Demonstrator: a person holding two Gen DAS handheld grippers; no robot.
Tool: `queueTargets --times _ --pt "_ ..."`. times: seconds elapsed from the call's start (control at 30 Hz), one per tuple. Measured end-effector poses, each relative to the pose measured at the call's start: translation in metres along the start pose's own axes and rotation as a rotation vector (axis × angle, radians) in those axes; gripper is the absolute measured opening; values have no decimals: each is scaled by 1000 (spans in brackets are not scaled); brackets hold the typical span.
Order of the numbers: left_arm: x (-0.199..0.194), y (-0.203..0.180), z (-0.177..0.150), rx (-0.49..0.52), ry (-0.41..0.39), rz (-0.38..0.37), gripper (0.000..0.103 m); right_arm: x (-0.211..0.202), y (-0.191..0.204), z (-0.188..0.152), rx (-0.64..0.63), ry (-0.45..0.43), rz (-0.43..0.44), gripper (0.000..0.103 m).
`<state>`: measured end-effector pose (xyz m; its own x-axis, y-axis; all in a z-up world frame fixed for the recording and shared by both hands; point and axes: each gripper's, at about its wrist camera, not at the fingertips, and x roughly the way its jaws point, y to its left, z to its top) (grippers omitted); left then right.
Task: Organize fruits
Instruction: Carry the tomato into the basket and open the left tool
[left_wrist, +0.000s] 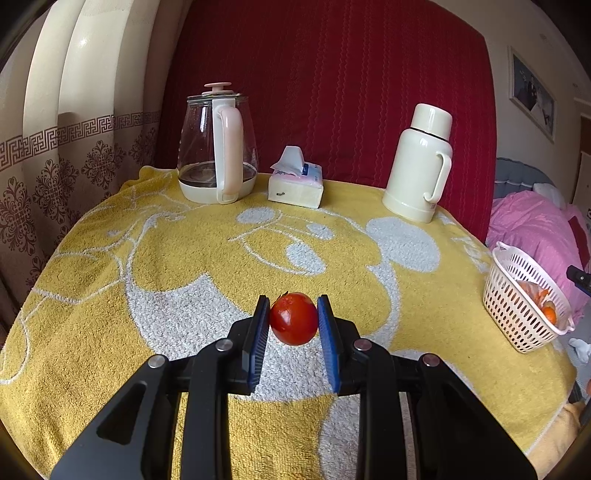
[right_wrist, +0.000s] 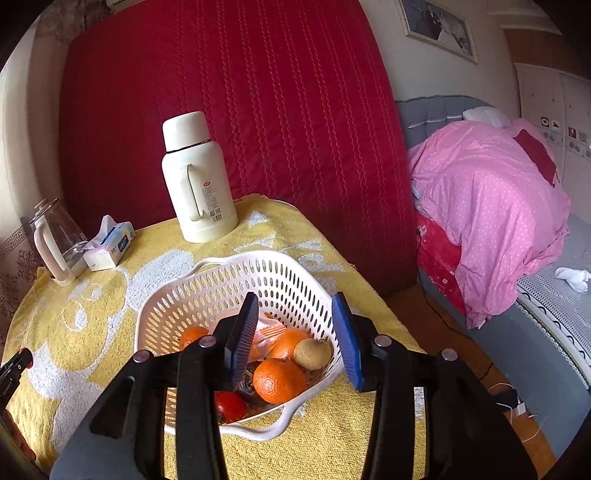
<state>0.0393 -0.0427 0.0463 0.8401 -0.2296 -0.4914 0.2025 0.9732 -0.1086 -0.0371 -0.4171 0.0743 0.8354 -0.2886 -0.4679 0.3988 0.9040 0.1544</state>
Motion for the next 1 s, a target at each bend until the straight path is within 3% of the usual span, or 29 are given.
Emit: queueTargets --times 0.33,1.0 --pt "-11 -29 11 37 -4 -39 27 -3 -7 -5 12 -20 34 52" --pt "-14 -168 39 209 -35 -202 27 -1 -46 -8 75 -67 47 53"
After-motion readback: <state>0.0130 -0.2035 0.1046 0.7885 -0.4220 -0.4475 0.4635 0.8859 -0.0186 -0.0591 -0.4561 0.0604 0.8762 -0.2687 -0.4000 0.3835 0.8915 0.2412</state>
